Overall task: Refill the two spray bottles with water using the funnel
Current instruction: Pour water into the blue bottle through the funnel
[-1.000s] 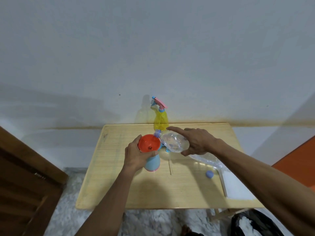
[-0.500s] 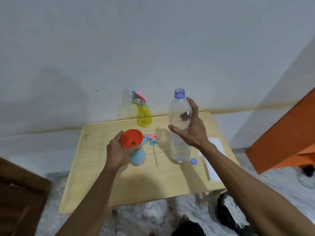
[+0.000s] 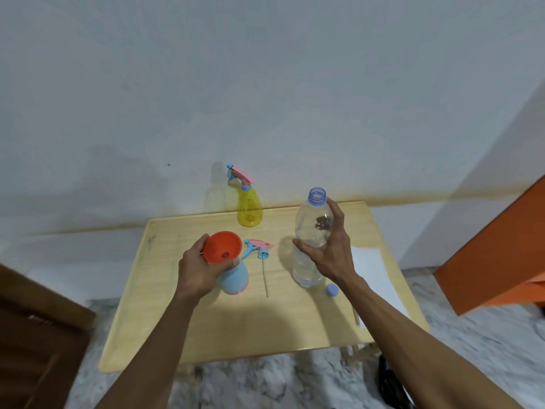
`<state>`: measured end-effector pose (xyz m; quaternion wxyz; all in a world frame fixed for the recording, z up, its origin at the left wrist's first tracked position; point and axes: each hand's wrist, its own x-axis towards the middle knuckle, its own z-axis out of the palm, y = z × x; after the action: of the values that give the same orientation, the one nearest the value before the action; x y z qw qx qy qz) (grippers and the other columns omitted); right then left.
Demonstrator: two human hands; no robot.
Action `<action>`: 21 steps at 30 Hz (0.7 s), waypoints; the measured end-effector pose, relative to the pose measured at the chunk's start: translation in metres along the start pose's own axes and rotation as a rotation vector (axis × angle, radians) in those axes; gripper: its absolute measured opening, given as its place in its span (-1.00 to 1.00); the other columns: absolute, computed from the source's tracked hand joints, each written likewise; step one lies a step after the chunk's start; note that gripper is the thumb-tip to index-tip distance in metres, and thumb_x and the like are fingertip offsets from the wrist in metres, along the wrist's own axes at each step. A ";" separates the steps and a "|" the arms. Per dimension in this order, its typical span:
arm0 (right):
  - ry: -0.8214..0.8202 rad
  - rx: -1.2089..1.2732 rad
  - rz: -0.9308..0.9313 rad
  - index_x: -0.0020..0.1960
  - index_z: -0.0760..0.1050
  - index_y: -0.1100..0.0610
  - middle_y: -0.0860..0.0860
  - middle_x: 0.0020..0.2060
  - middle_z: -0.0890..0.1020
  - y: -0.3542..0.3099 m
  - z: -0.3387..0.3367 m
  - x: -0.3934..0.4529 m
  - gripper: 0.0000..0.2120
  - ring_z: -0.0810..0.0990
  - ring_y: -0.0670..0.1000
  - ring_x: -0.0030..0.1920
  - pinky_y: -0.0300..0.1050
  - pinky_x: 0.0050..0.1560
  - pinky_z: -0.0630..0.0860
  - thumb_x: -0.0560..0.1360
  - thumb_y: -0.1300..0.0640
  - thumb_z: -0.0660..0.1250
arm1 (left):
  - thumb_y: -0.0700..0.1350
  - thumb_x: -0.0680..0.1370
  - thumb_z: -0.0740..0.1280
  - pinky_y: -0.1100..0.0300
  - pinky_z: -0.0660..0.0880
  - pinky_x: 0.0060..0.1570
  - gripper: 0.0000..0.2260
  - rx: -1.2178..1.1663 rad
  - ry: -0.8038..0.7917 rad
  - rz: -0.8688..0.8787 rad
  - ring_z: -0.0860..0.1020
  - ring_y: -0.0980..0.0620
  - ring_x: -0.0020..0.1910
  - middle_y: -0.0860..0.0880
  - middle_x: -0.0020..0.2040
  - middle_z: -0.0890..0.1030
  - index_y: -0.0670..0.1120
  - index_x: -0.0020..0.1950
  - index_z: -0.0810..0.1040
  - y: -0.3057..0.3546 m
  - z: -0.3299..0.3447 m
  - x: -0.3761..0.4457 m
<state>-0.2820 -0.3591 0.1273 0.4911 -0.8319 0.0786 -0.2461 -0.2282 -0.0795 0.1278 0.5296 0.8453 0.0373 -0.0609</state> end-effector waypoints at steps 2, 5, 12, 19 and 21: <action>0.000 0.009 0.004 0.51 0.10 -0.20 -0.02 0.30 0.50 0.003 -0.002 -0.001 0.03 0.57 -0.05 0.13 -0.41 0.01 0.47 0.27 0.07 0.68 | -0.04 0.23 0.68 0.09 0.48 0.12 -0.06 -0.008 0.005 -0.013 0.54 -0.06 0.20 -0.05 0.29 0.55 -0.07 0.53 0.33 0.000 0.000 0.000; 0.009 0.031 0.043 0.52 0.08 -0.19 0.02 0.27 0.51 0.007 -0.007 -0.004 0.06 0.58 0.00 0.16 -0.16 0.08 0.55 0.26 0.05 0.70 | -0.05 0.23 0.68 0.04 0.50 0.15 -0.08 -0.005 0.018 -0.025 0.54 -0.07 0.19 -0.05 0.27 0.55 -0.07 0.52 0.35 -0.001 0.002 0.000; -0.014 0.074 0.080 0.50 0.08 -0.23 -0.05 0.29 0.51 0.006 -0.010 -0.008 0.06 0.56 -0.02 0.21 0.00 0.19 0.56 0.25 0.04 0.70 | -0.01 0.22 0.69 -0.08 0.52 0.22 -0.06 0.020 0.049 -0.047 0.55 -0.09 0.20 -0.03 0.28 0.55 -0.04 0.52 0.35 -0.002 0.005 0.001; -0.032 0.089 0.087 0.49 0.08 -0.23 -0.09 0.32 0.47 0.005 -0.013 -0.008 0.07 0.55 0.00 0.21 0.01 0.16 0.58 0.23 0.04 0.71 | -0.01 0.22 0.69 -0.06 0.52 0.19 -0.08 0.023 0.064 -0.058 0.55 -0.08 0.20 -0.02 0.27 0.56 -0.02 0.51 0.36 -0.003 0.007 0.001; -0.042 0.078 0.095 0.49 0.06 -0.24 -0.07 0.31 0.48 0.006 -0.013 -0.008 0.08 0.55 0.02 0.21 0.04 0.15 0.59 0.24 0.04 0.70 | 0.00 0.22 0.69 -0.06 0.52 0.20 -0.06 0.028 0.068 -0.056 0.54 -0.08 0.21 -0.04 0.30 0.55 -0.03 0.52 0.34 -0.003 0.008 0.001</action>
<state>-0.2949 -0.3690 0.1248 0.5360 -0.8123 0.0982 -0.2080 -0.2279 -0.0853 0.1214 0.5143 0.8527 0.0782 -0.0474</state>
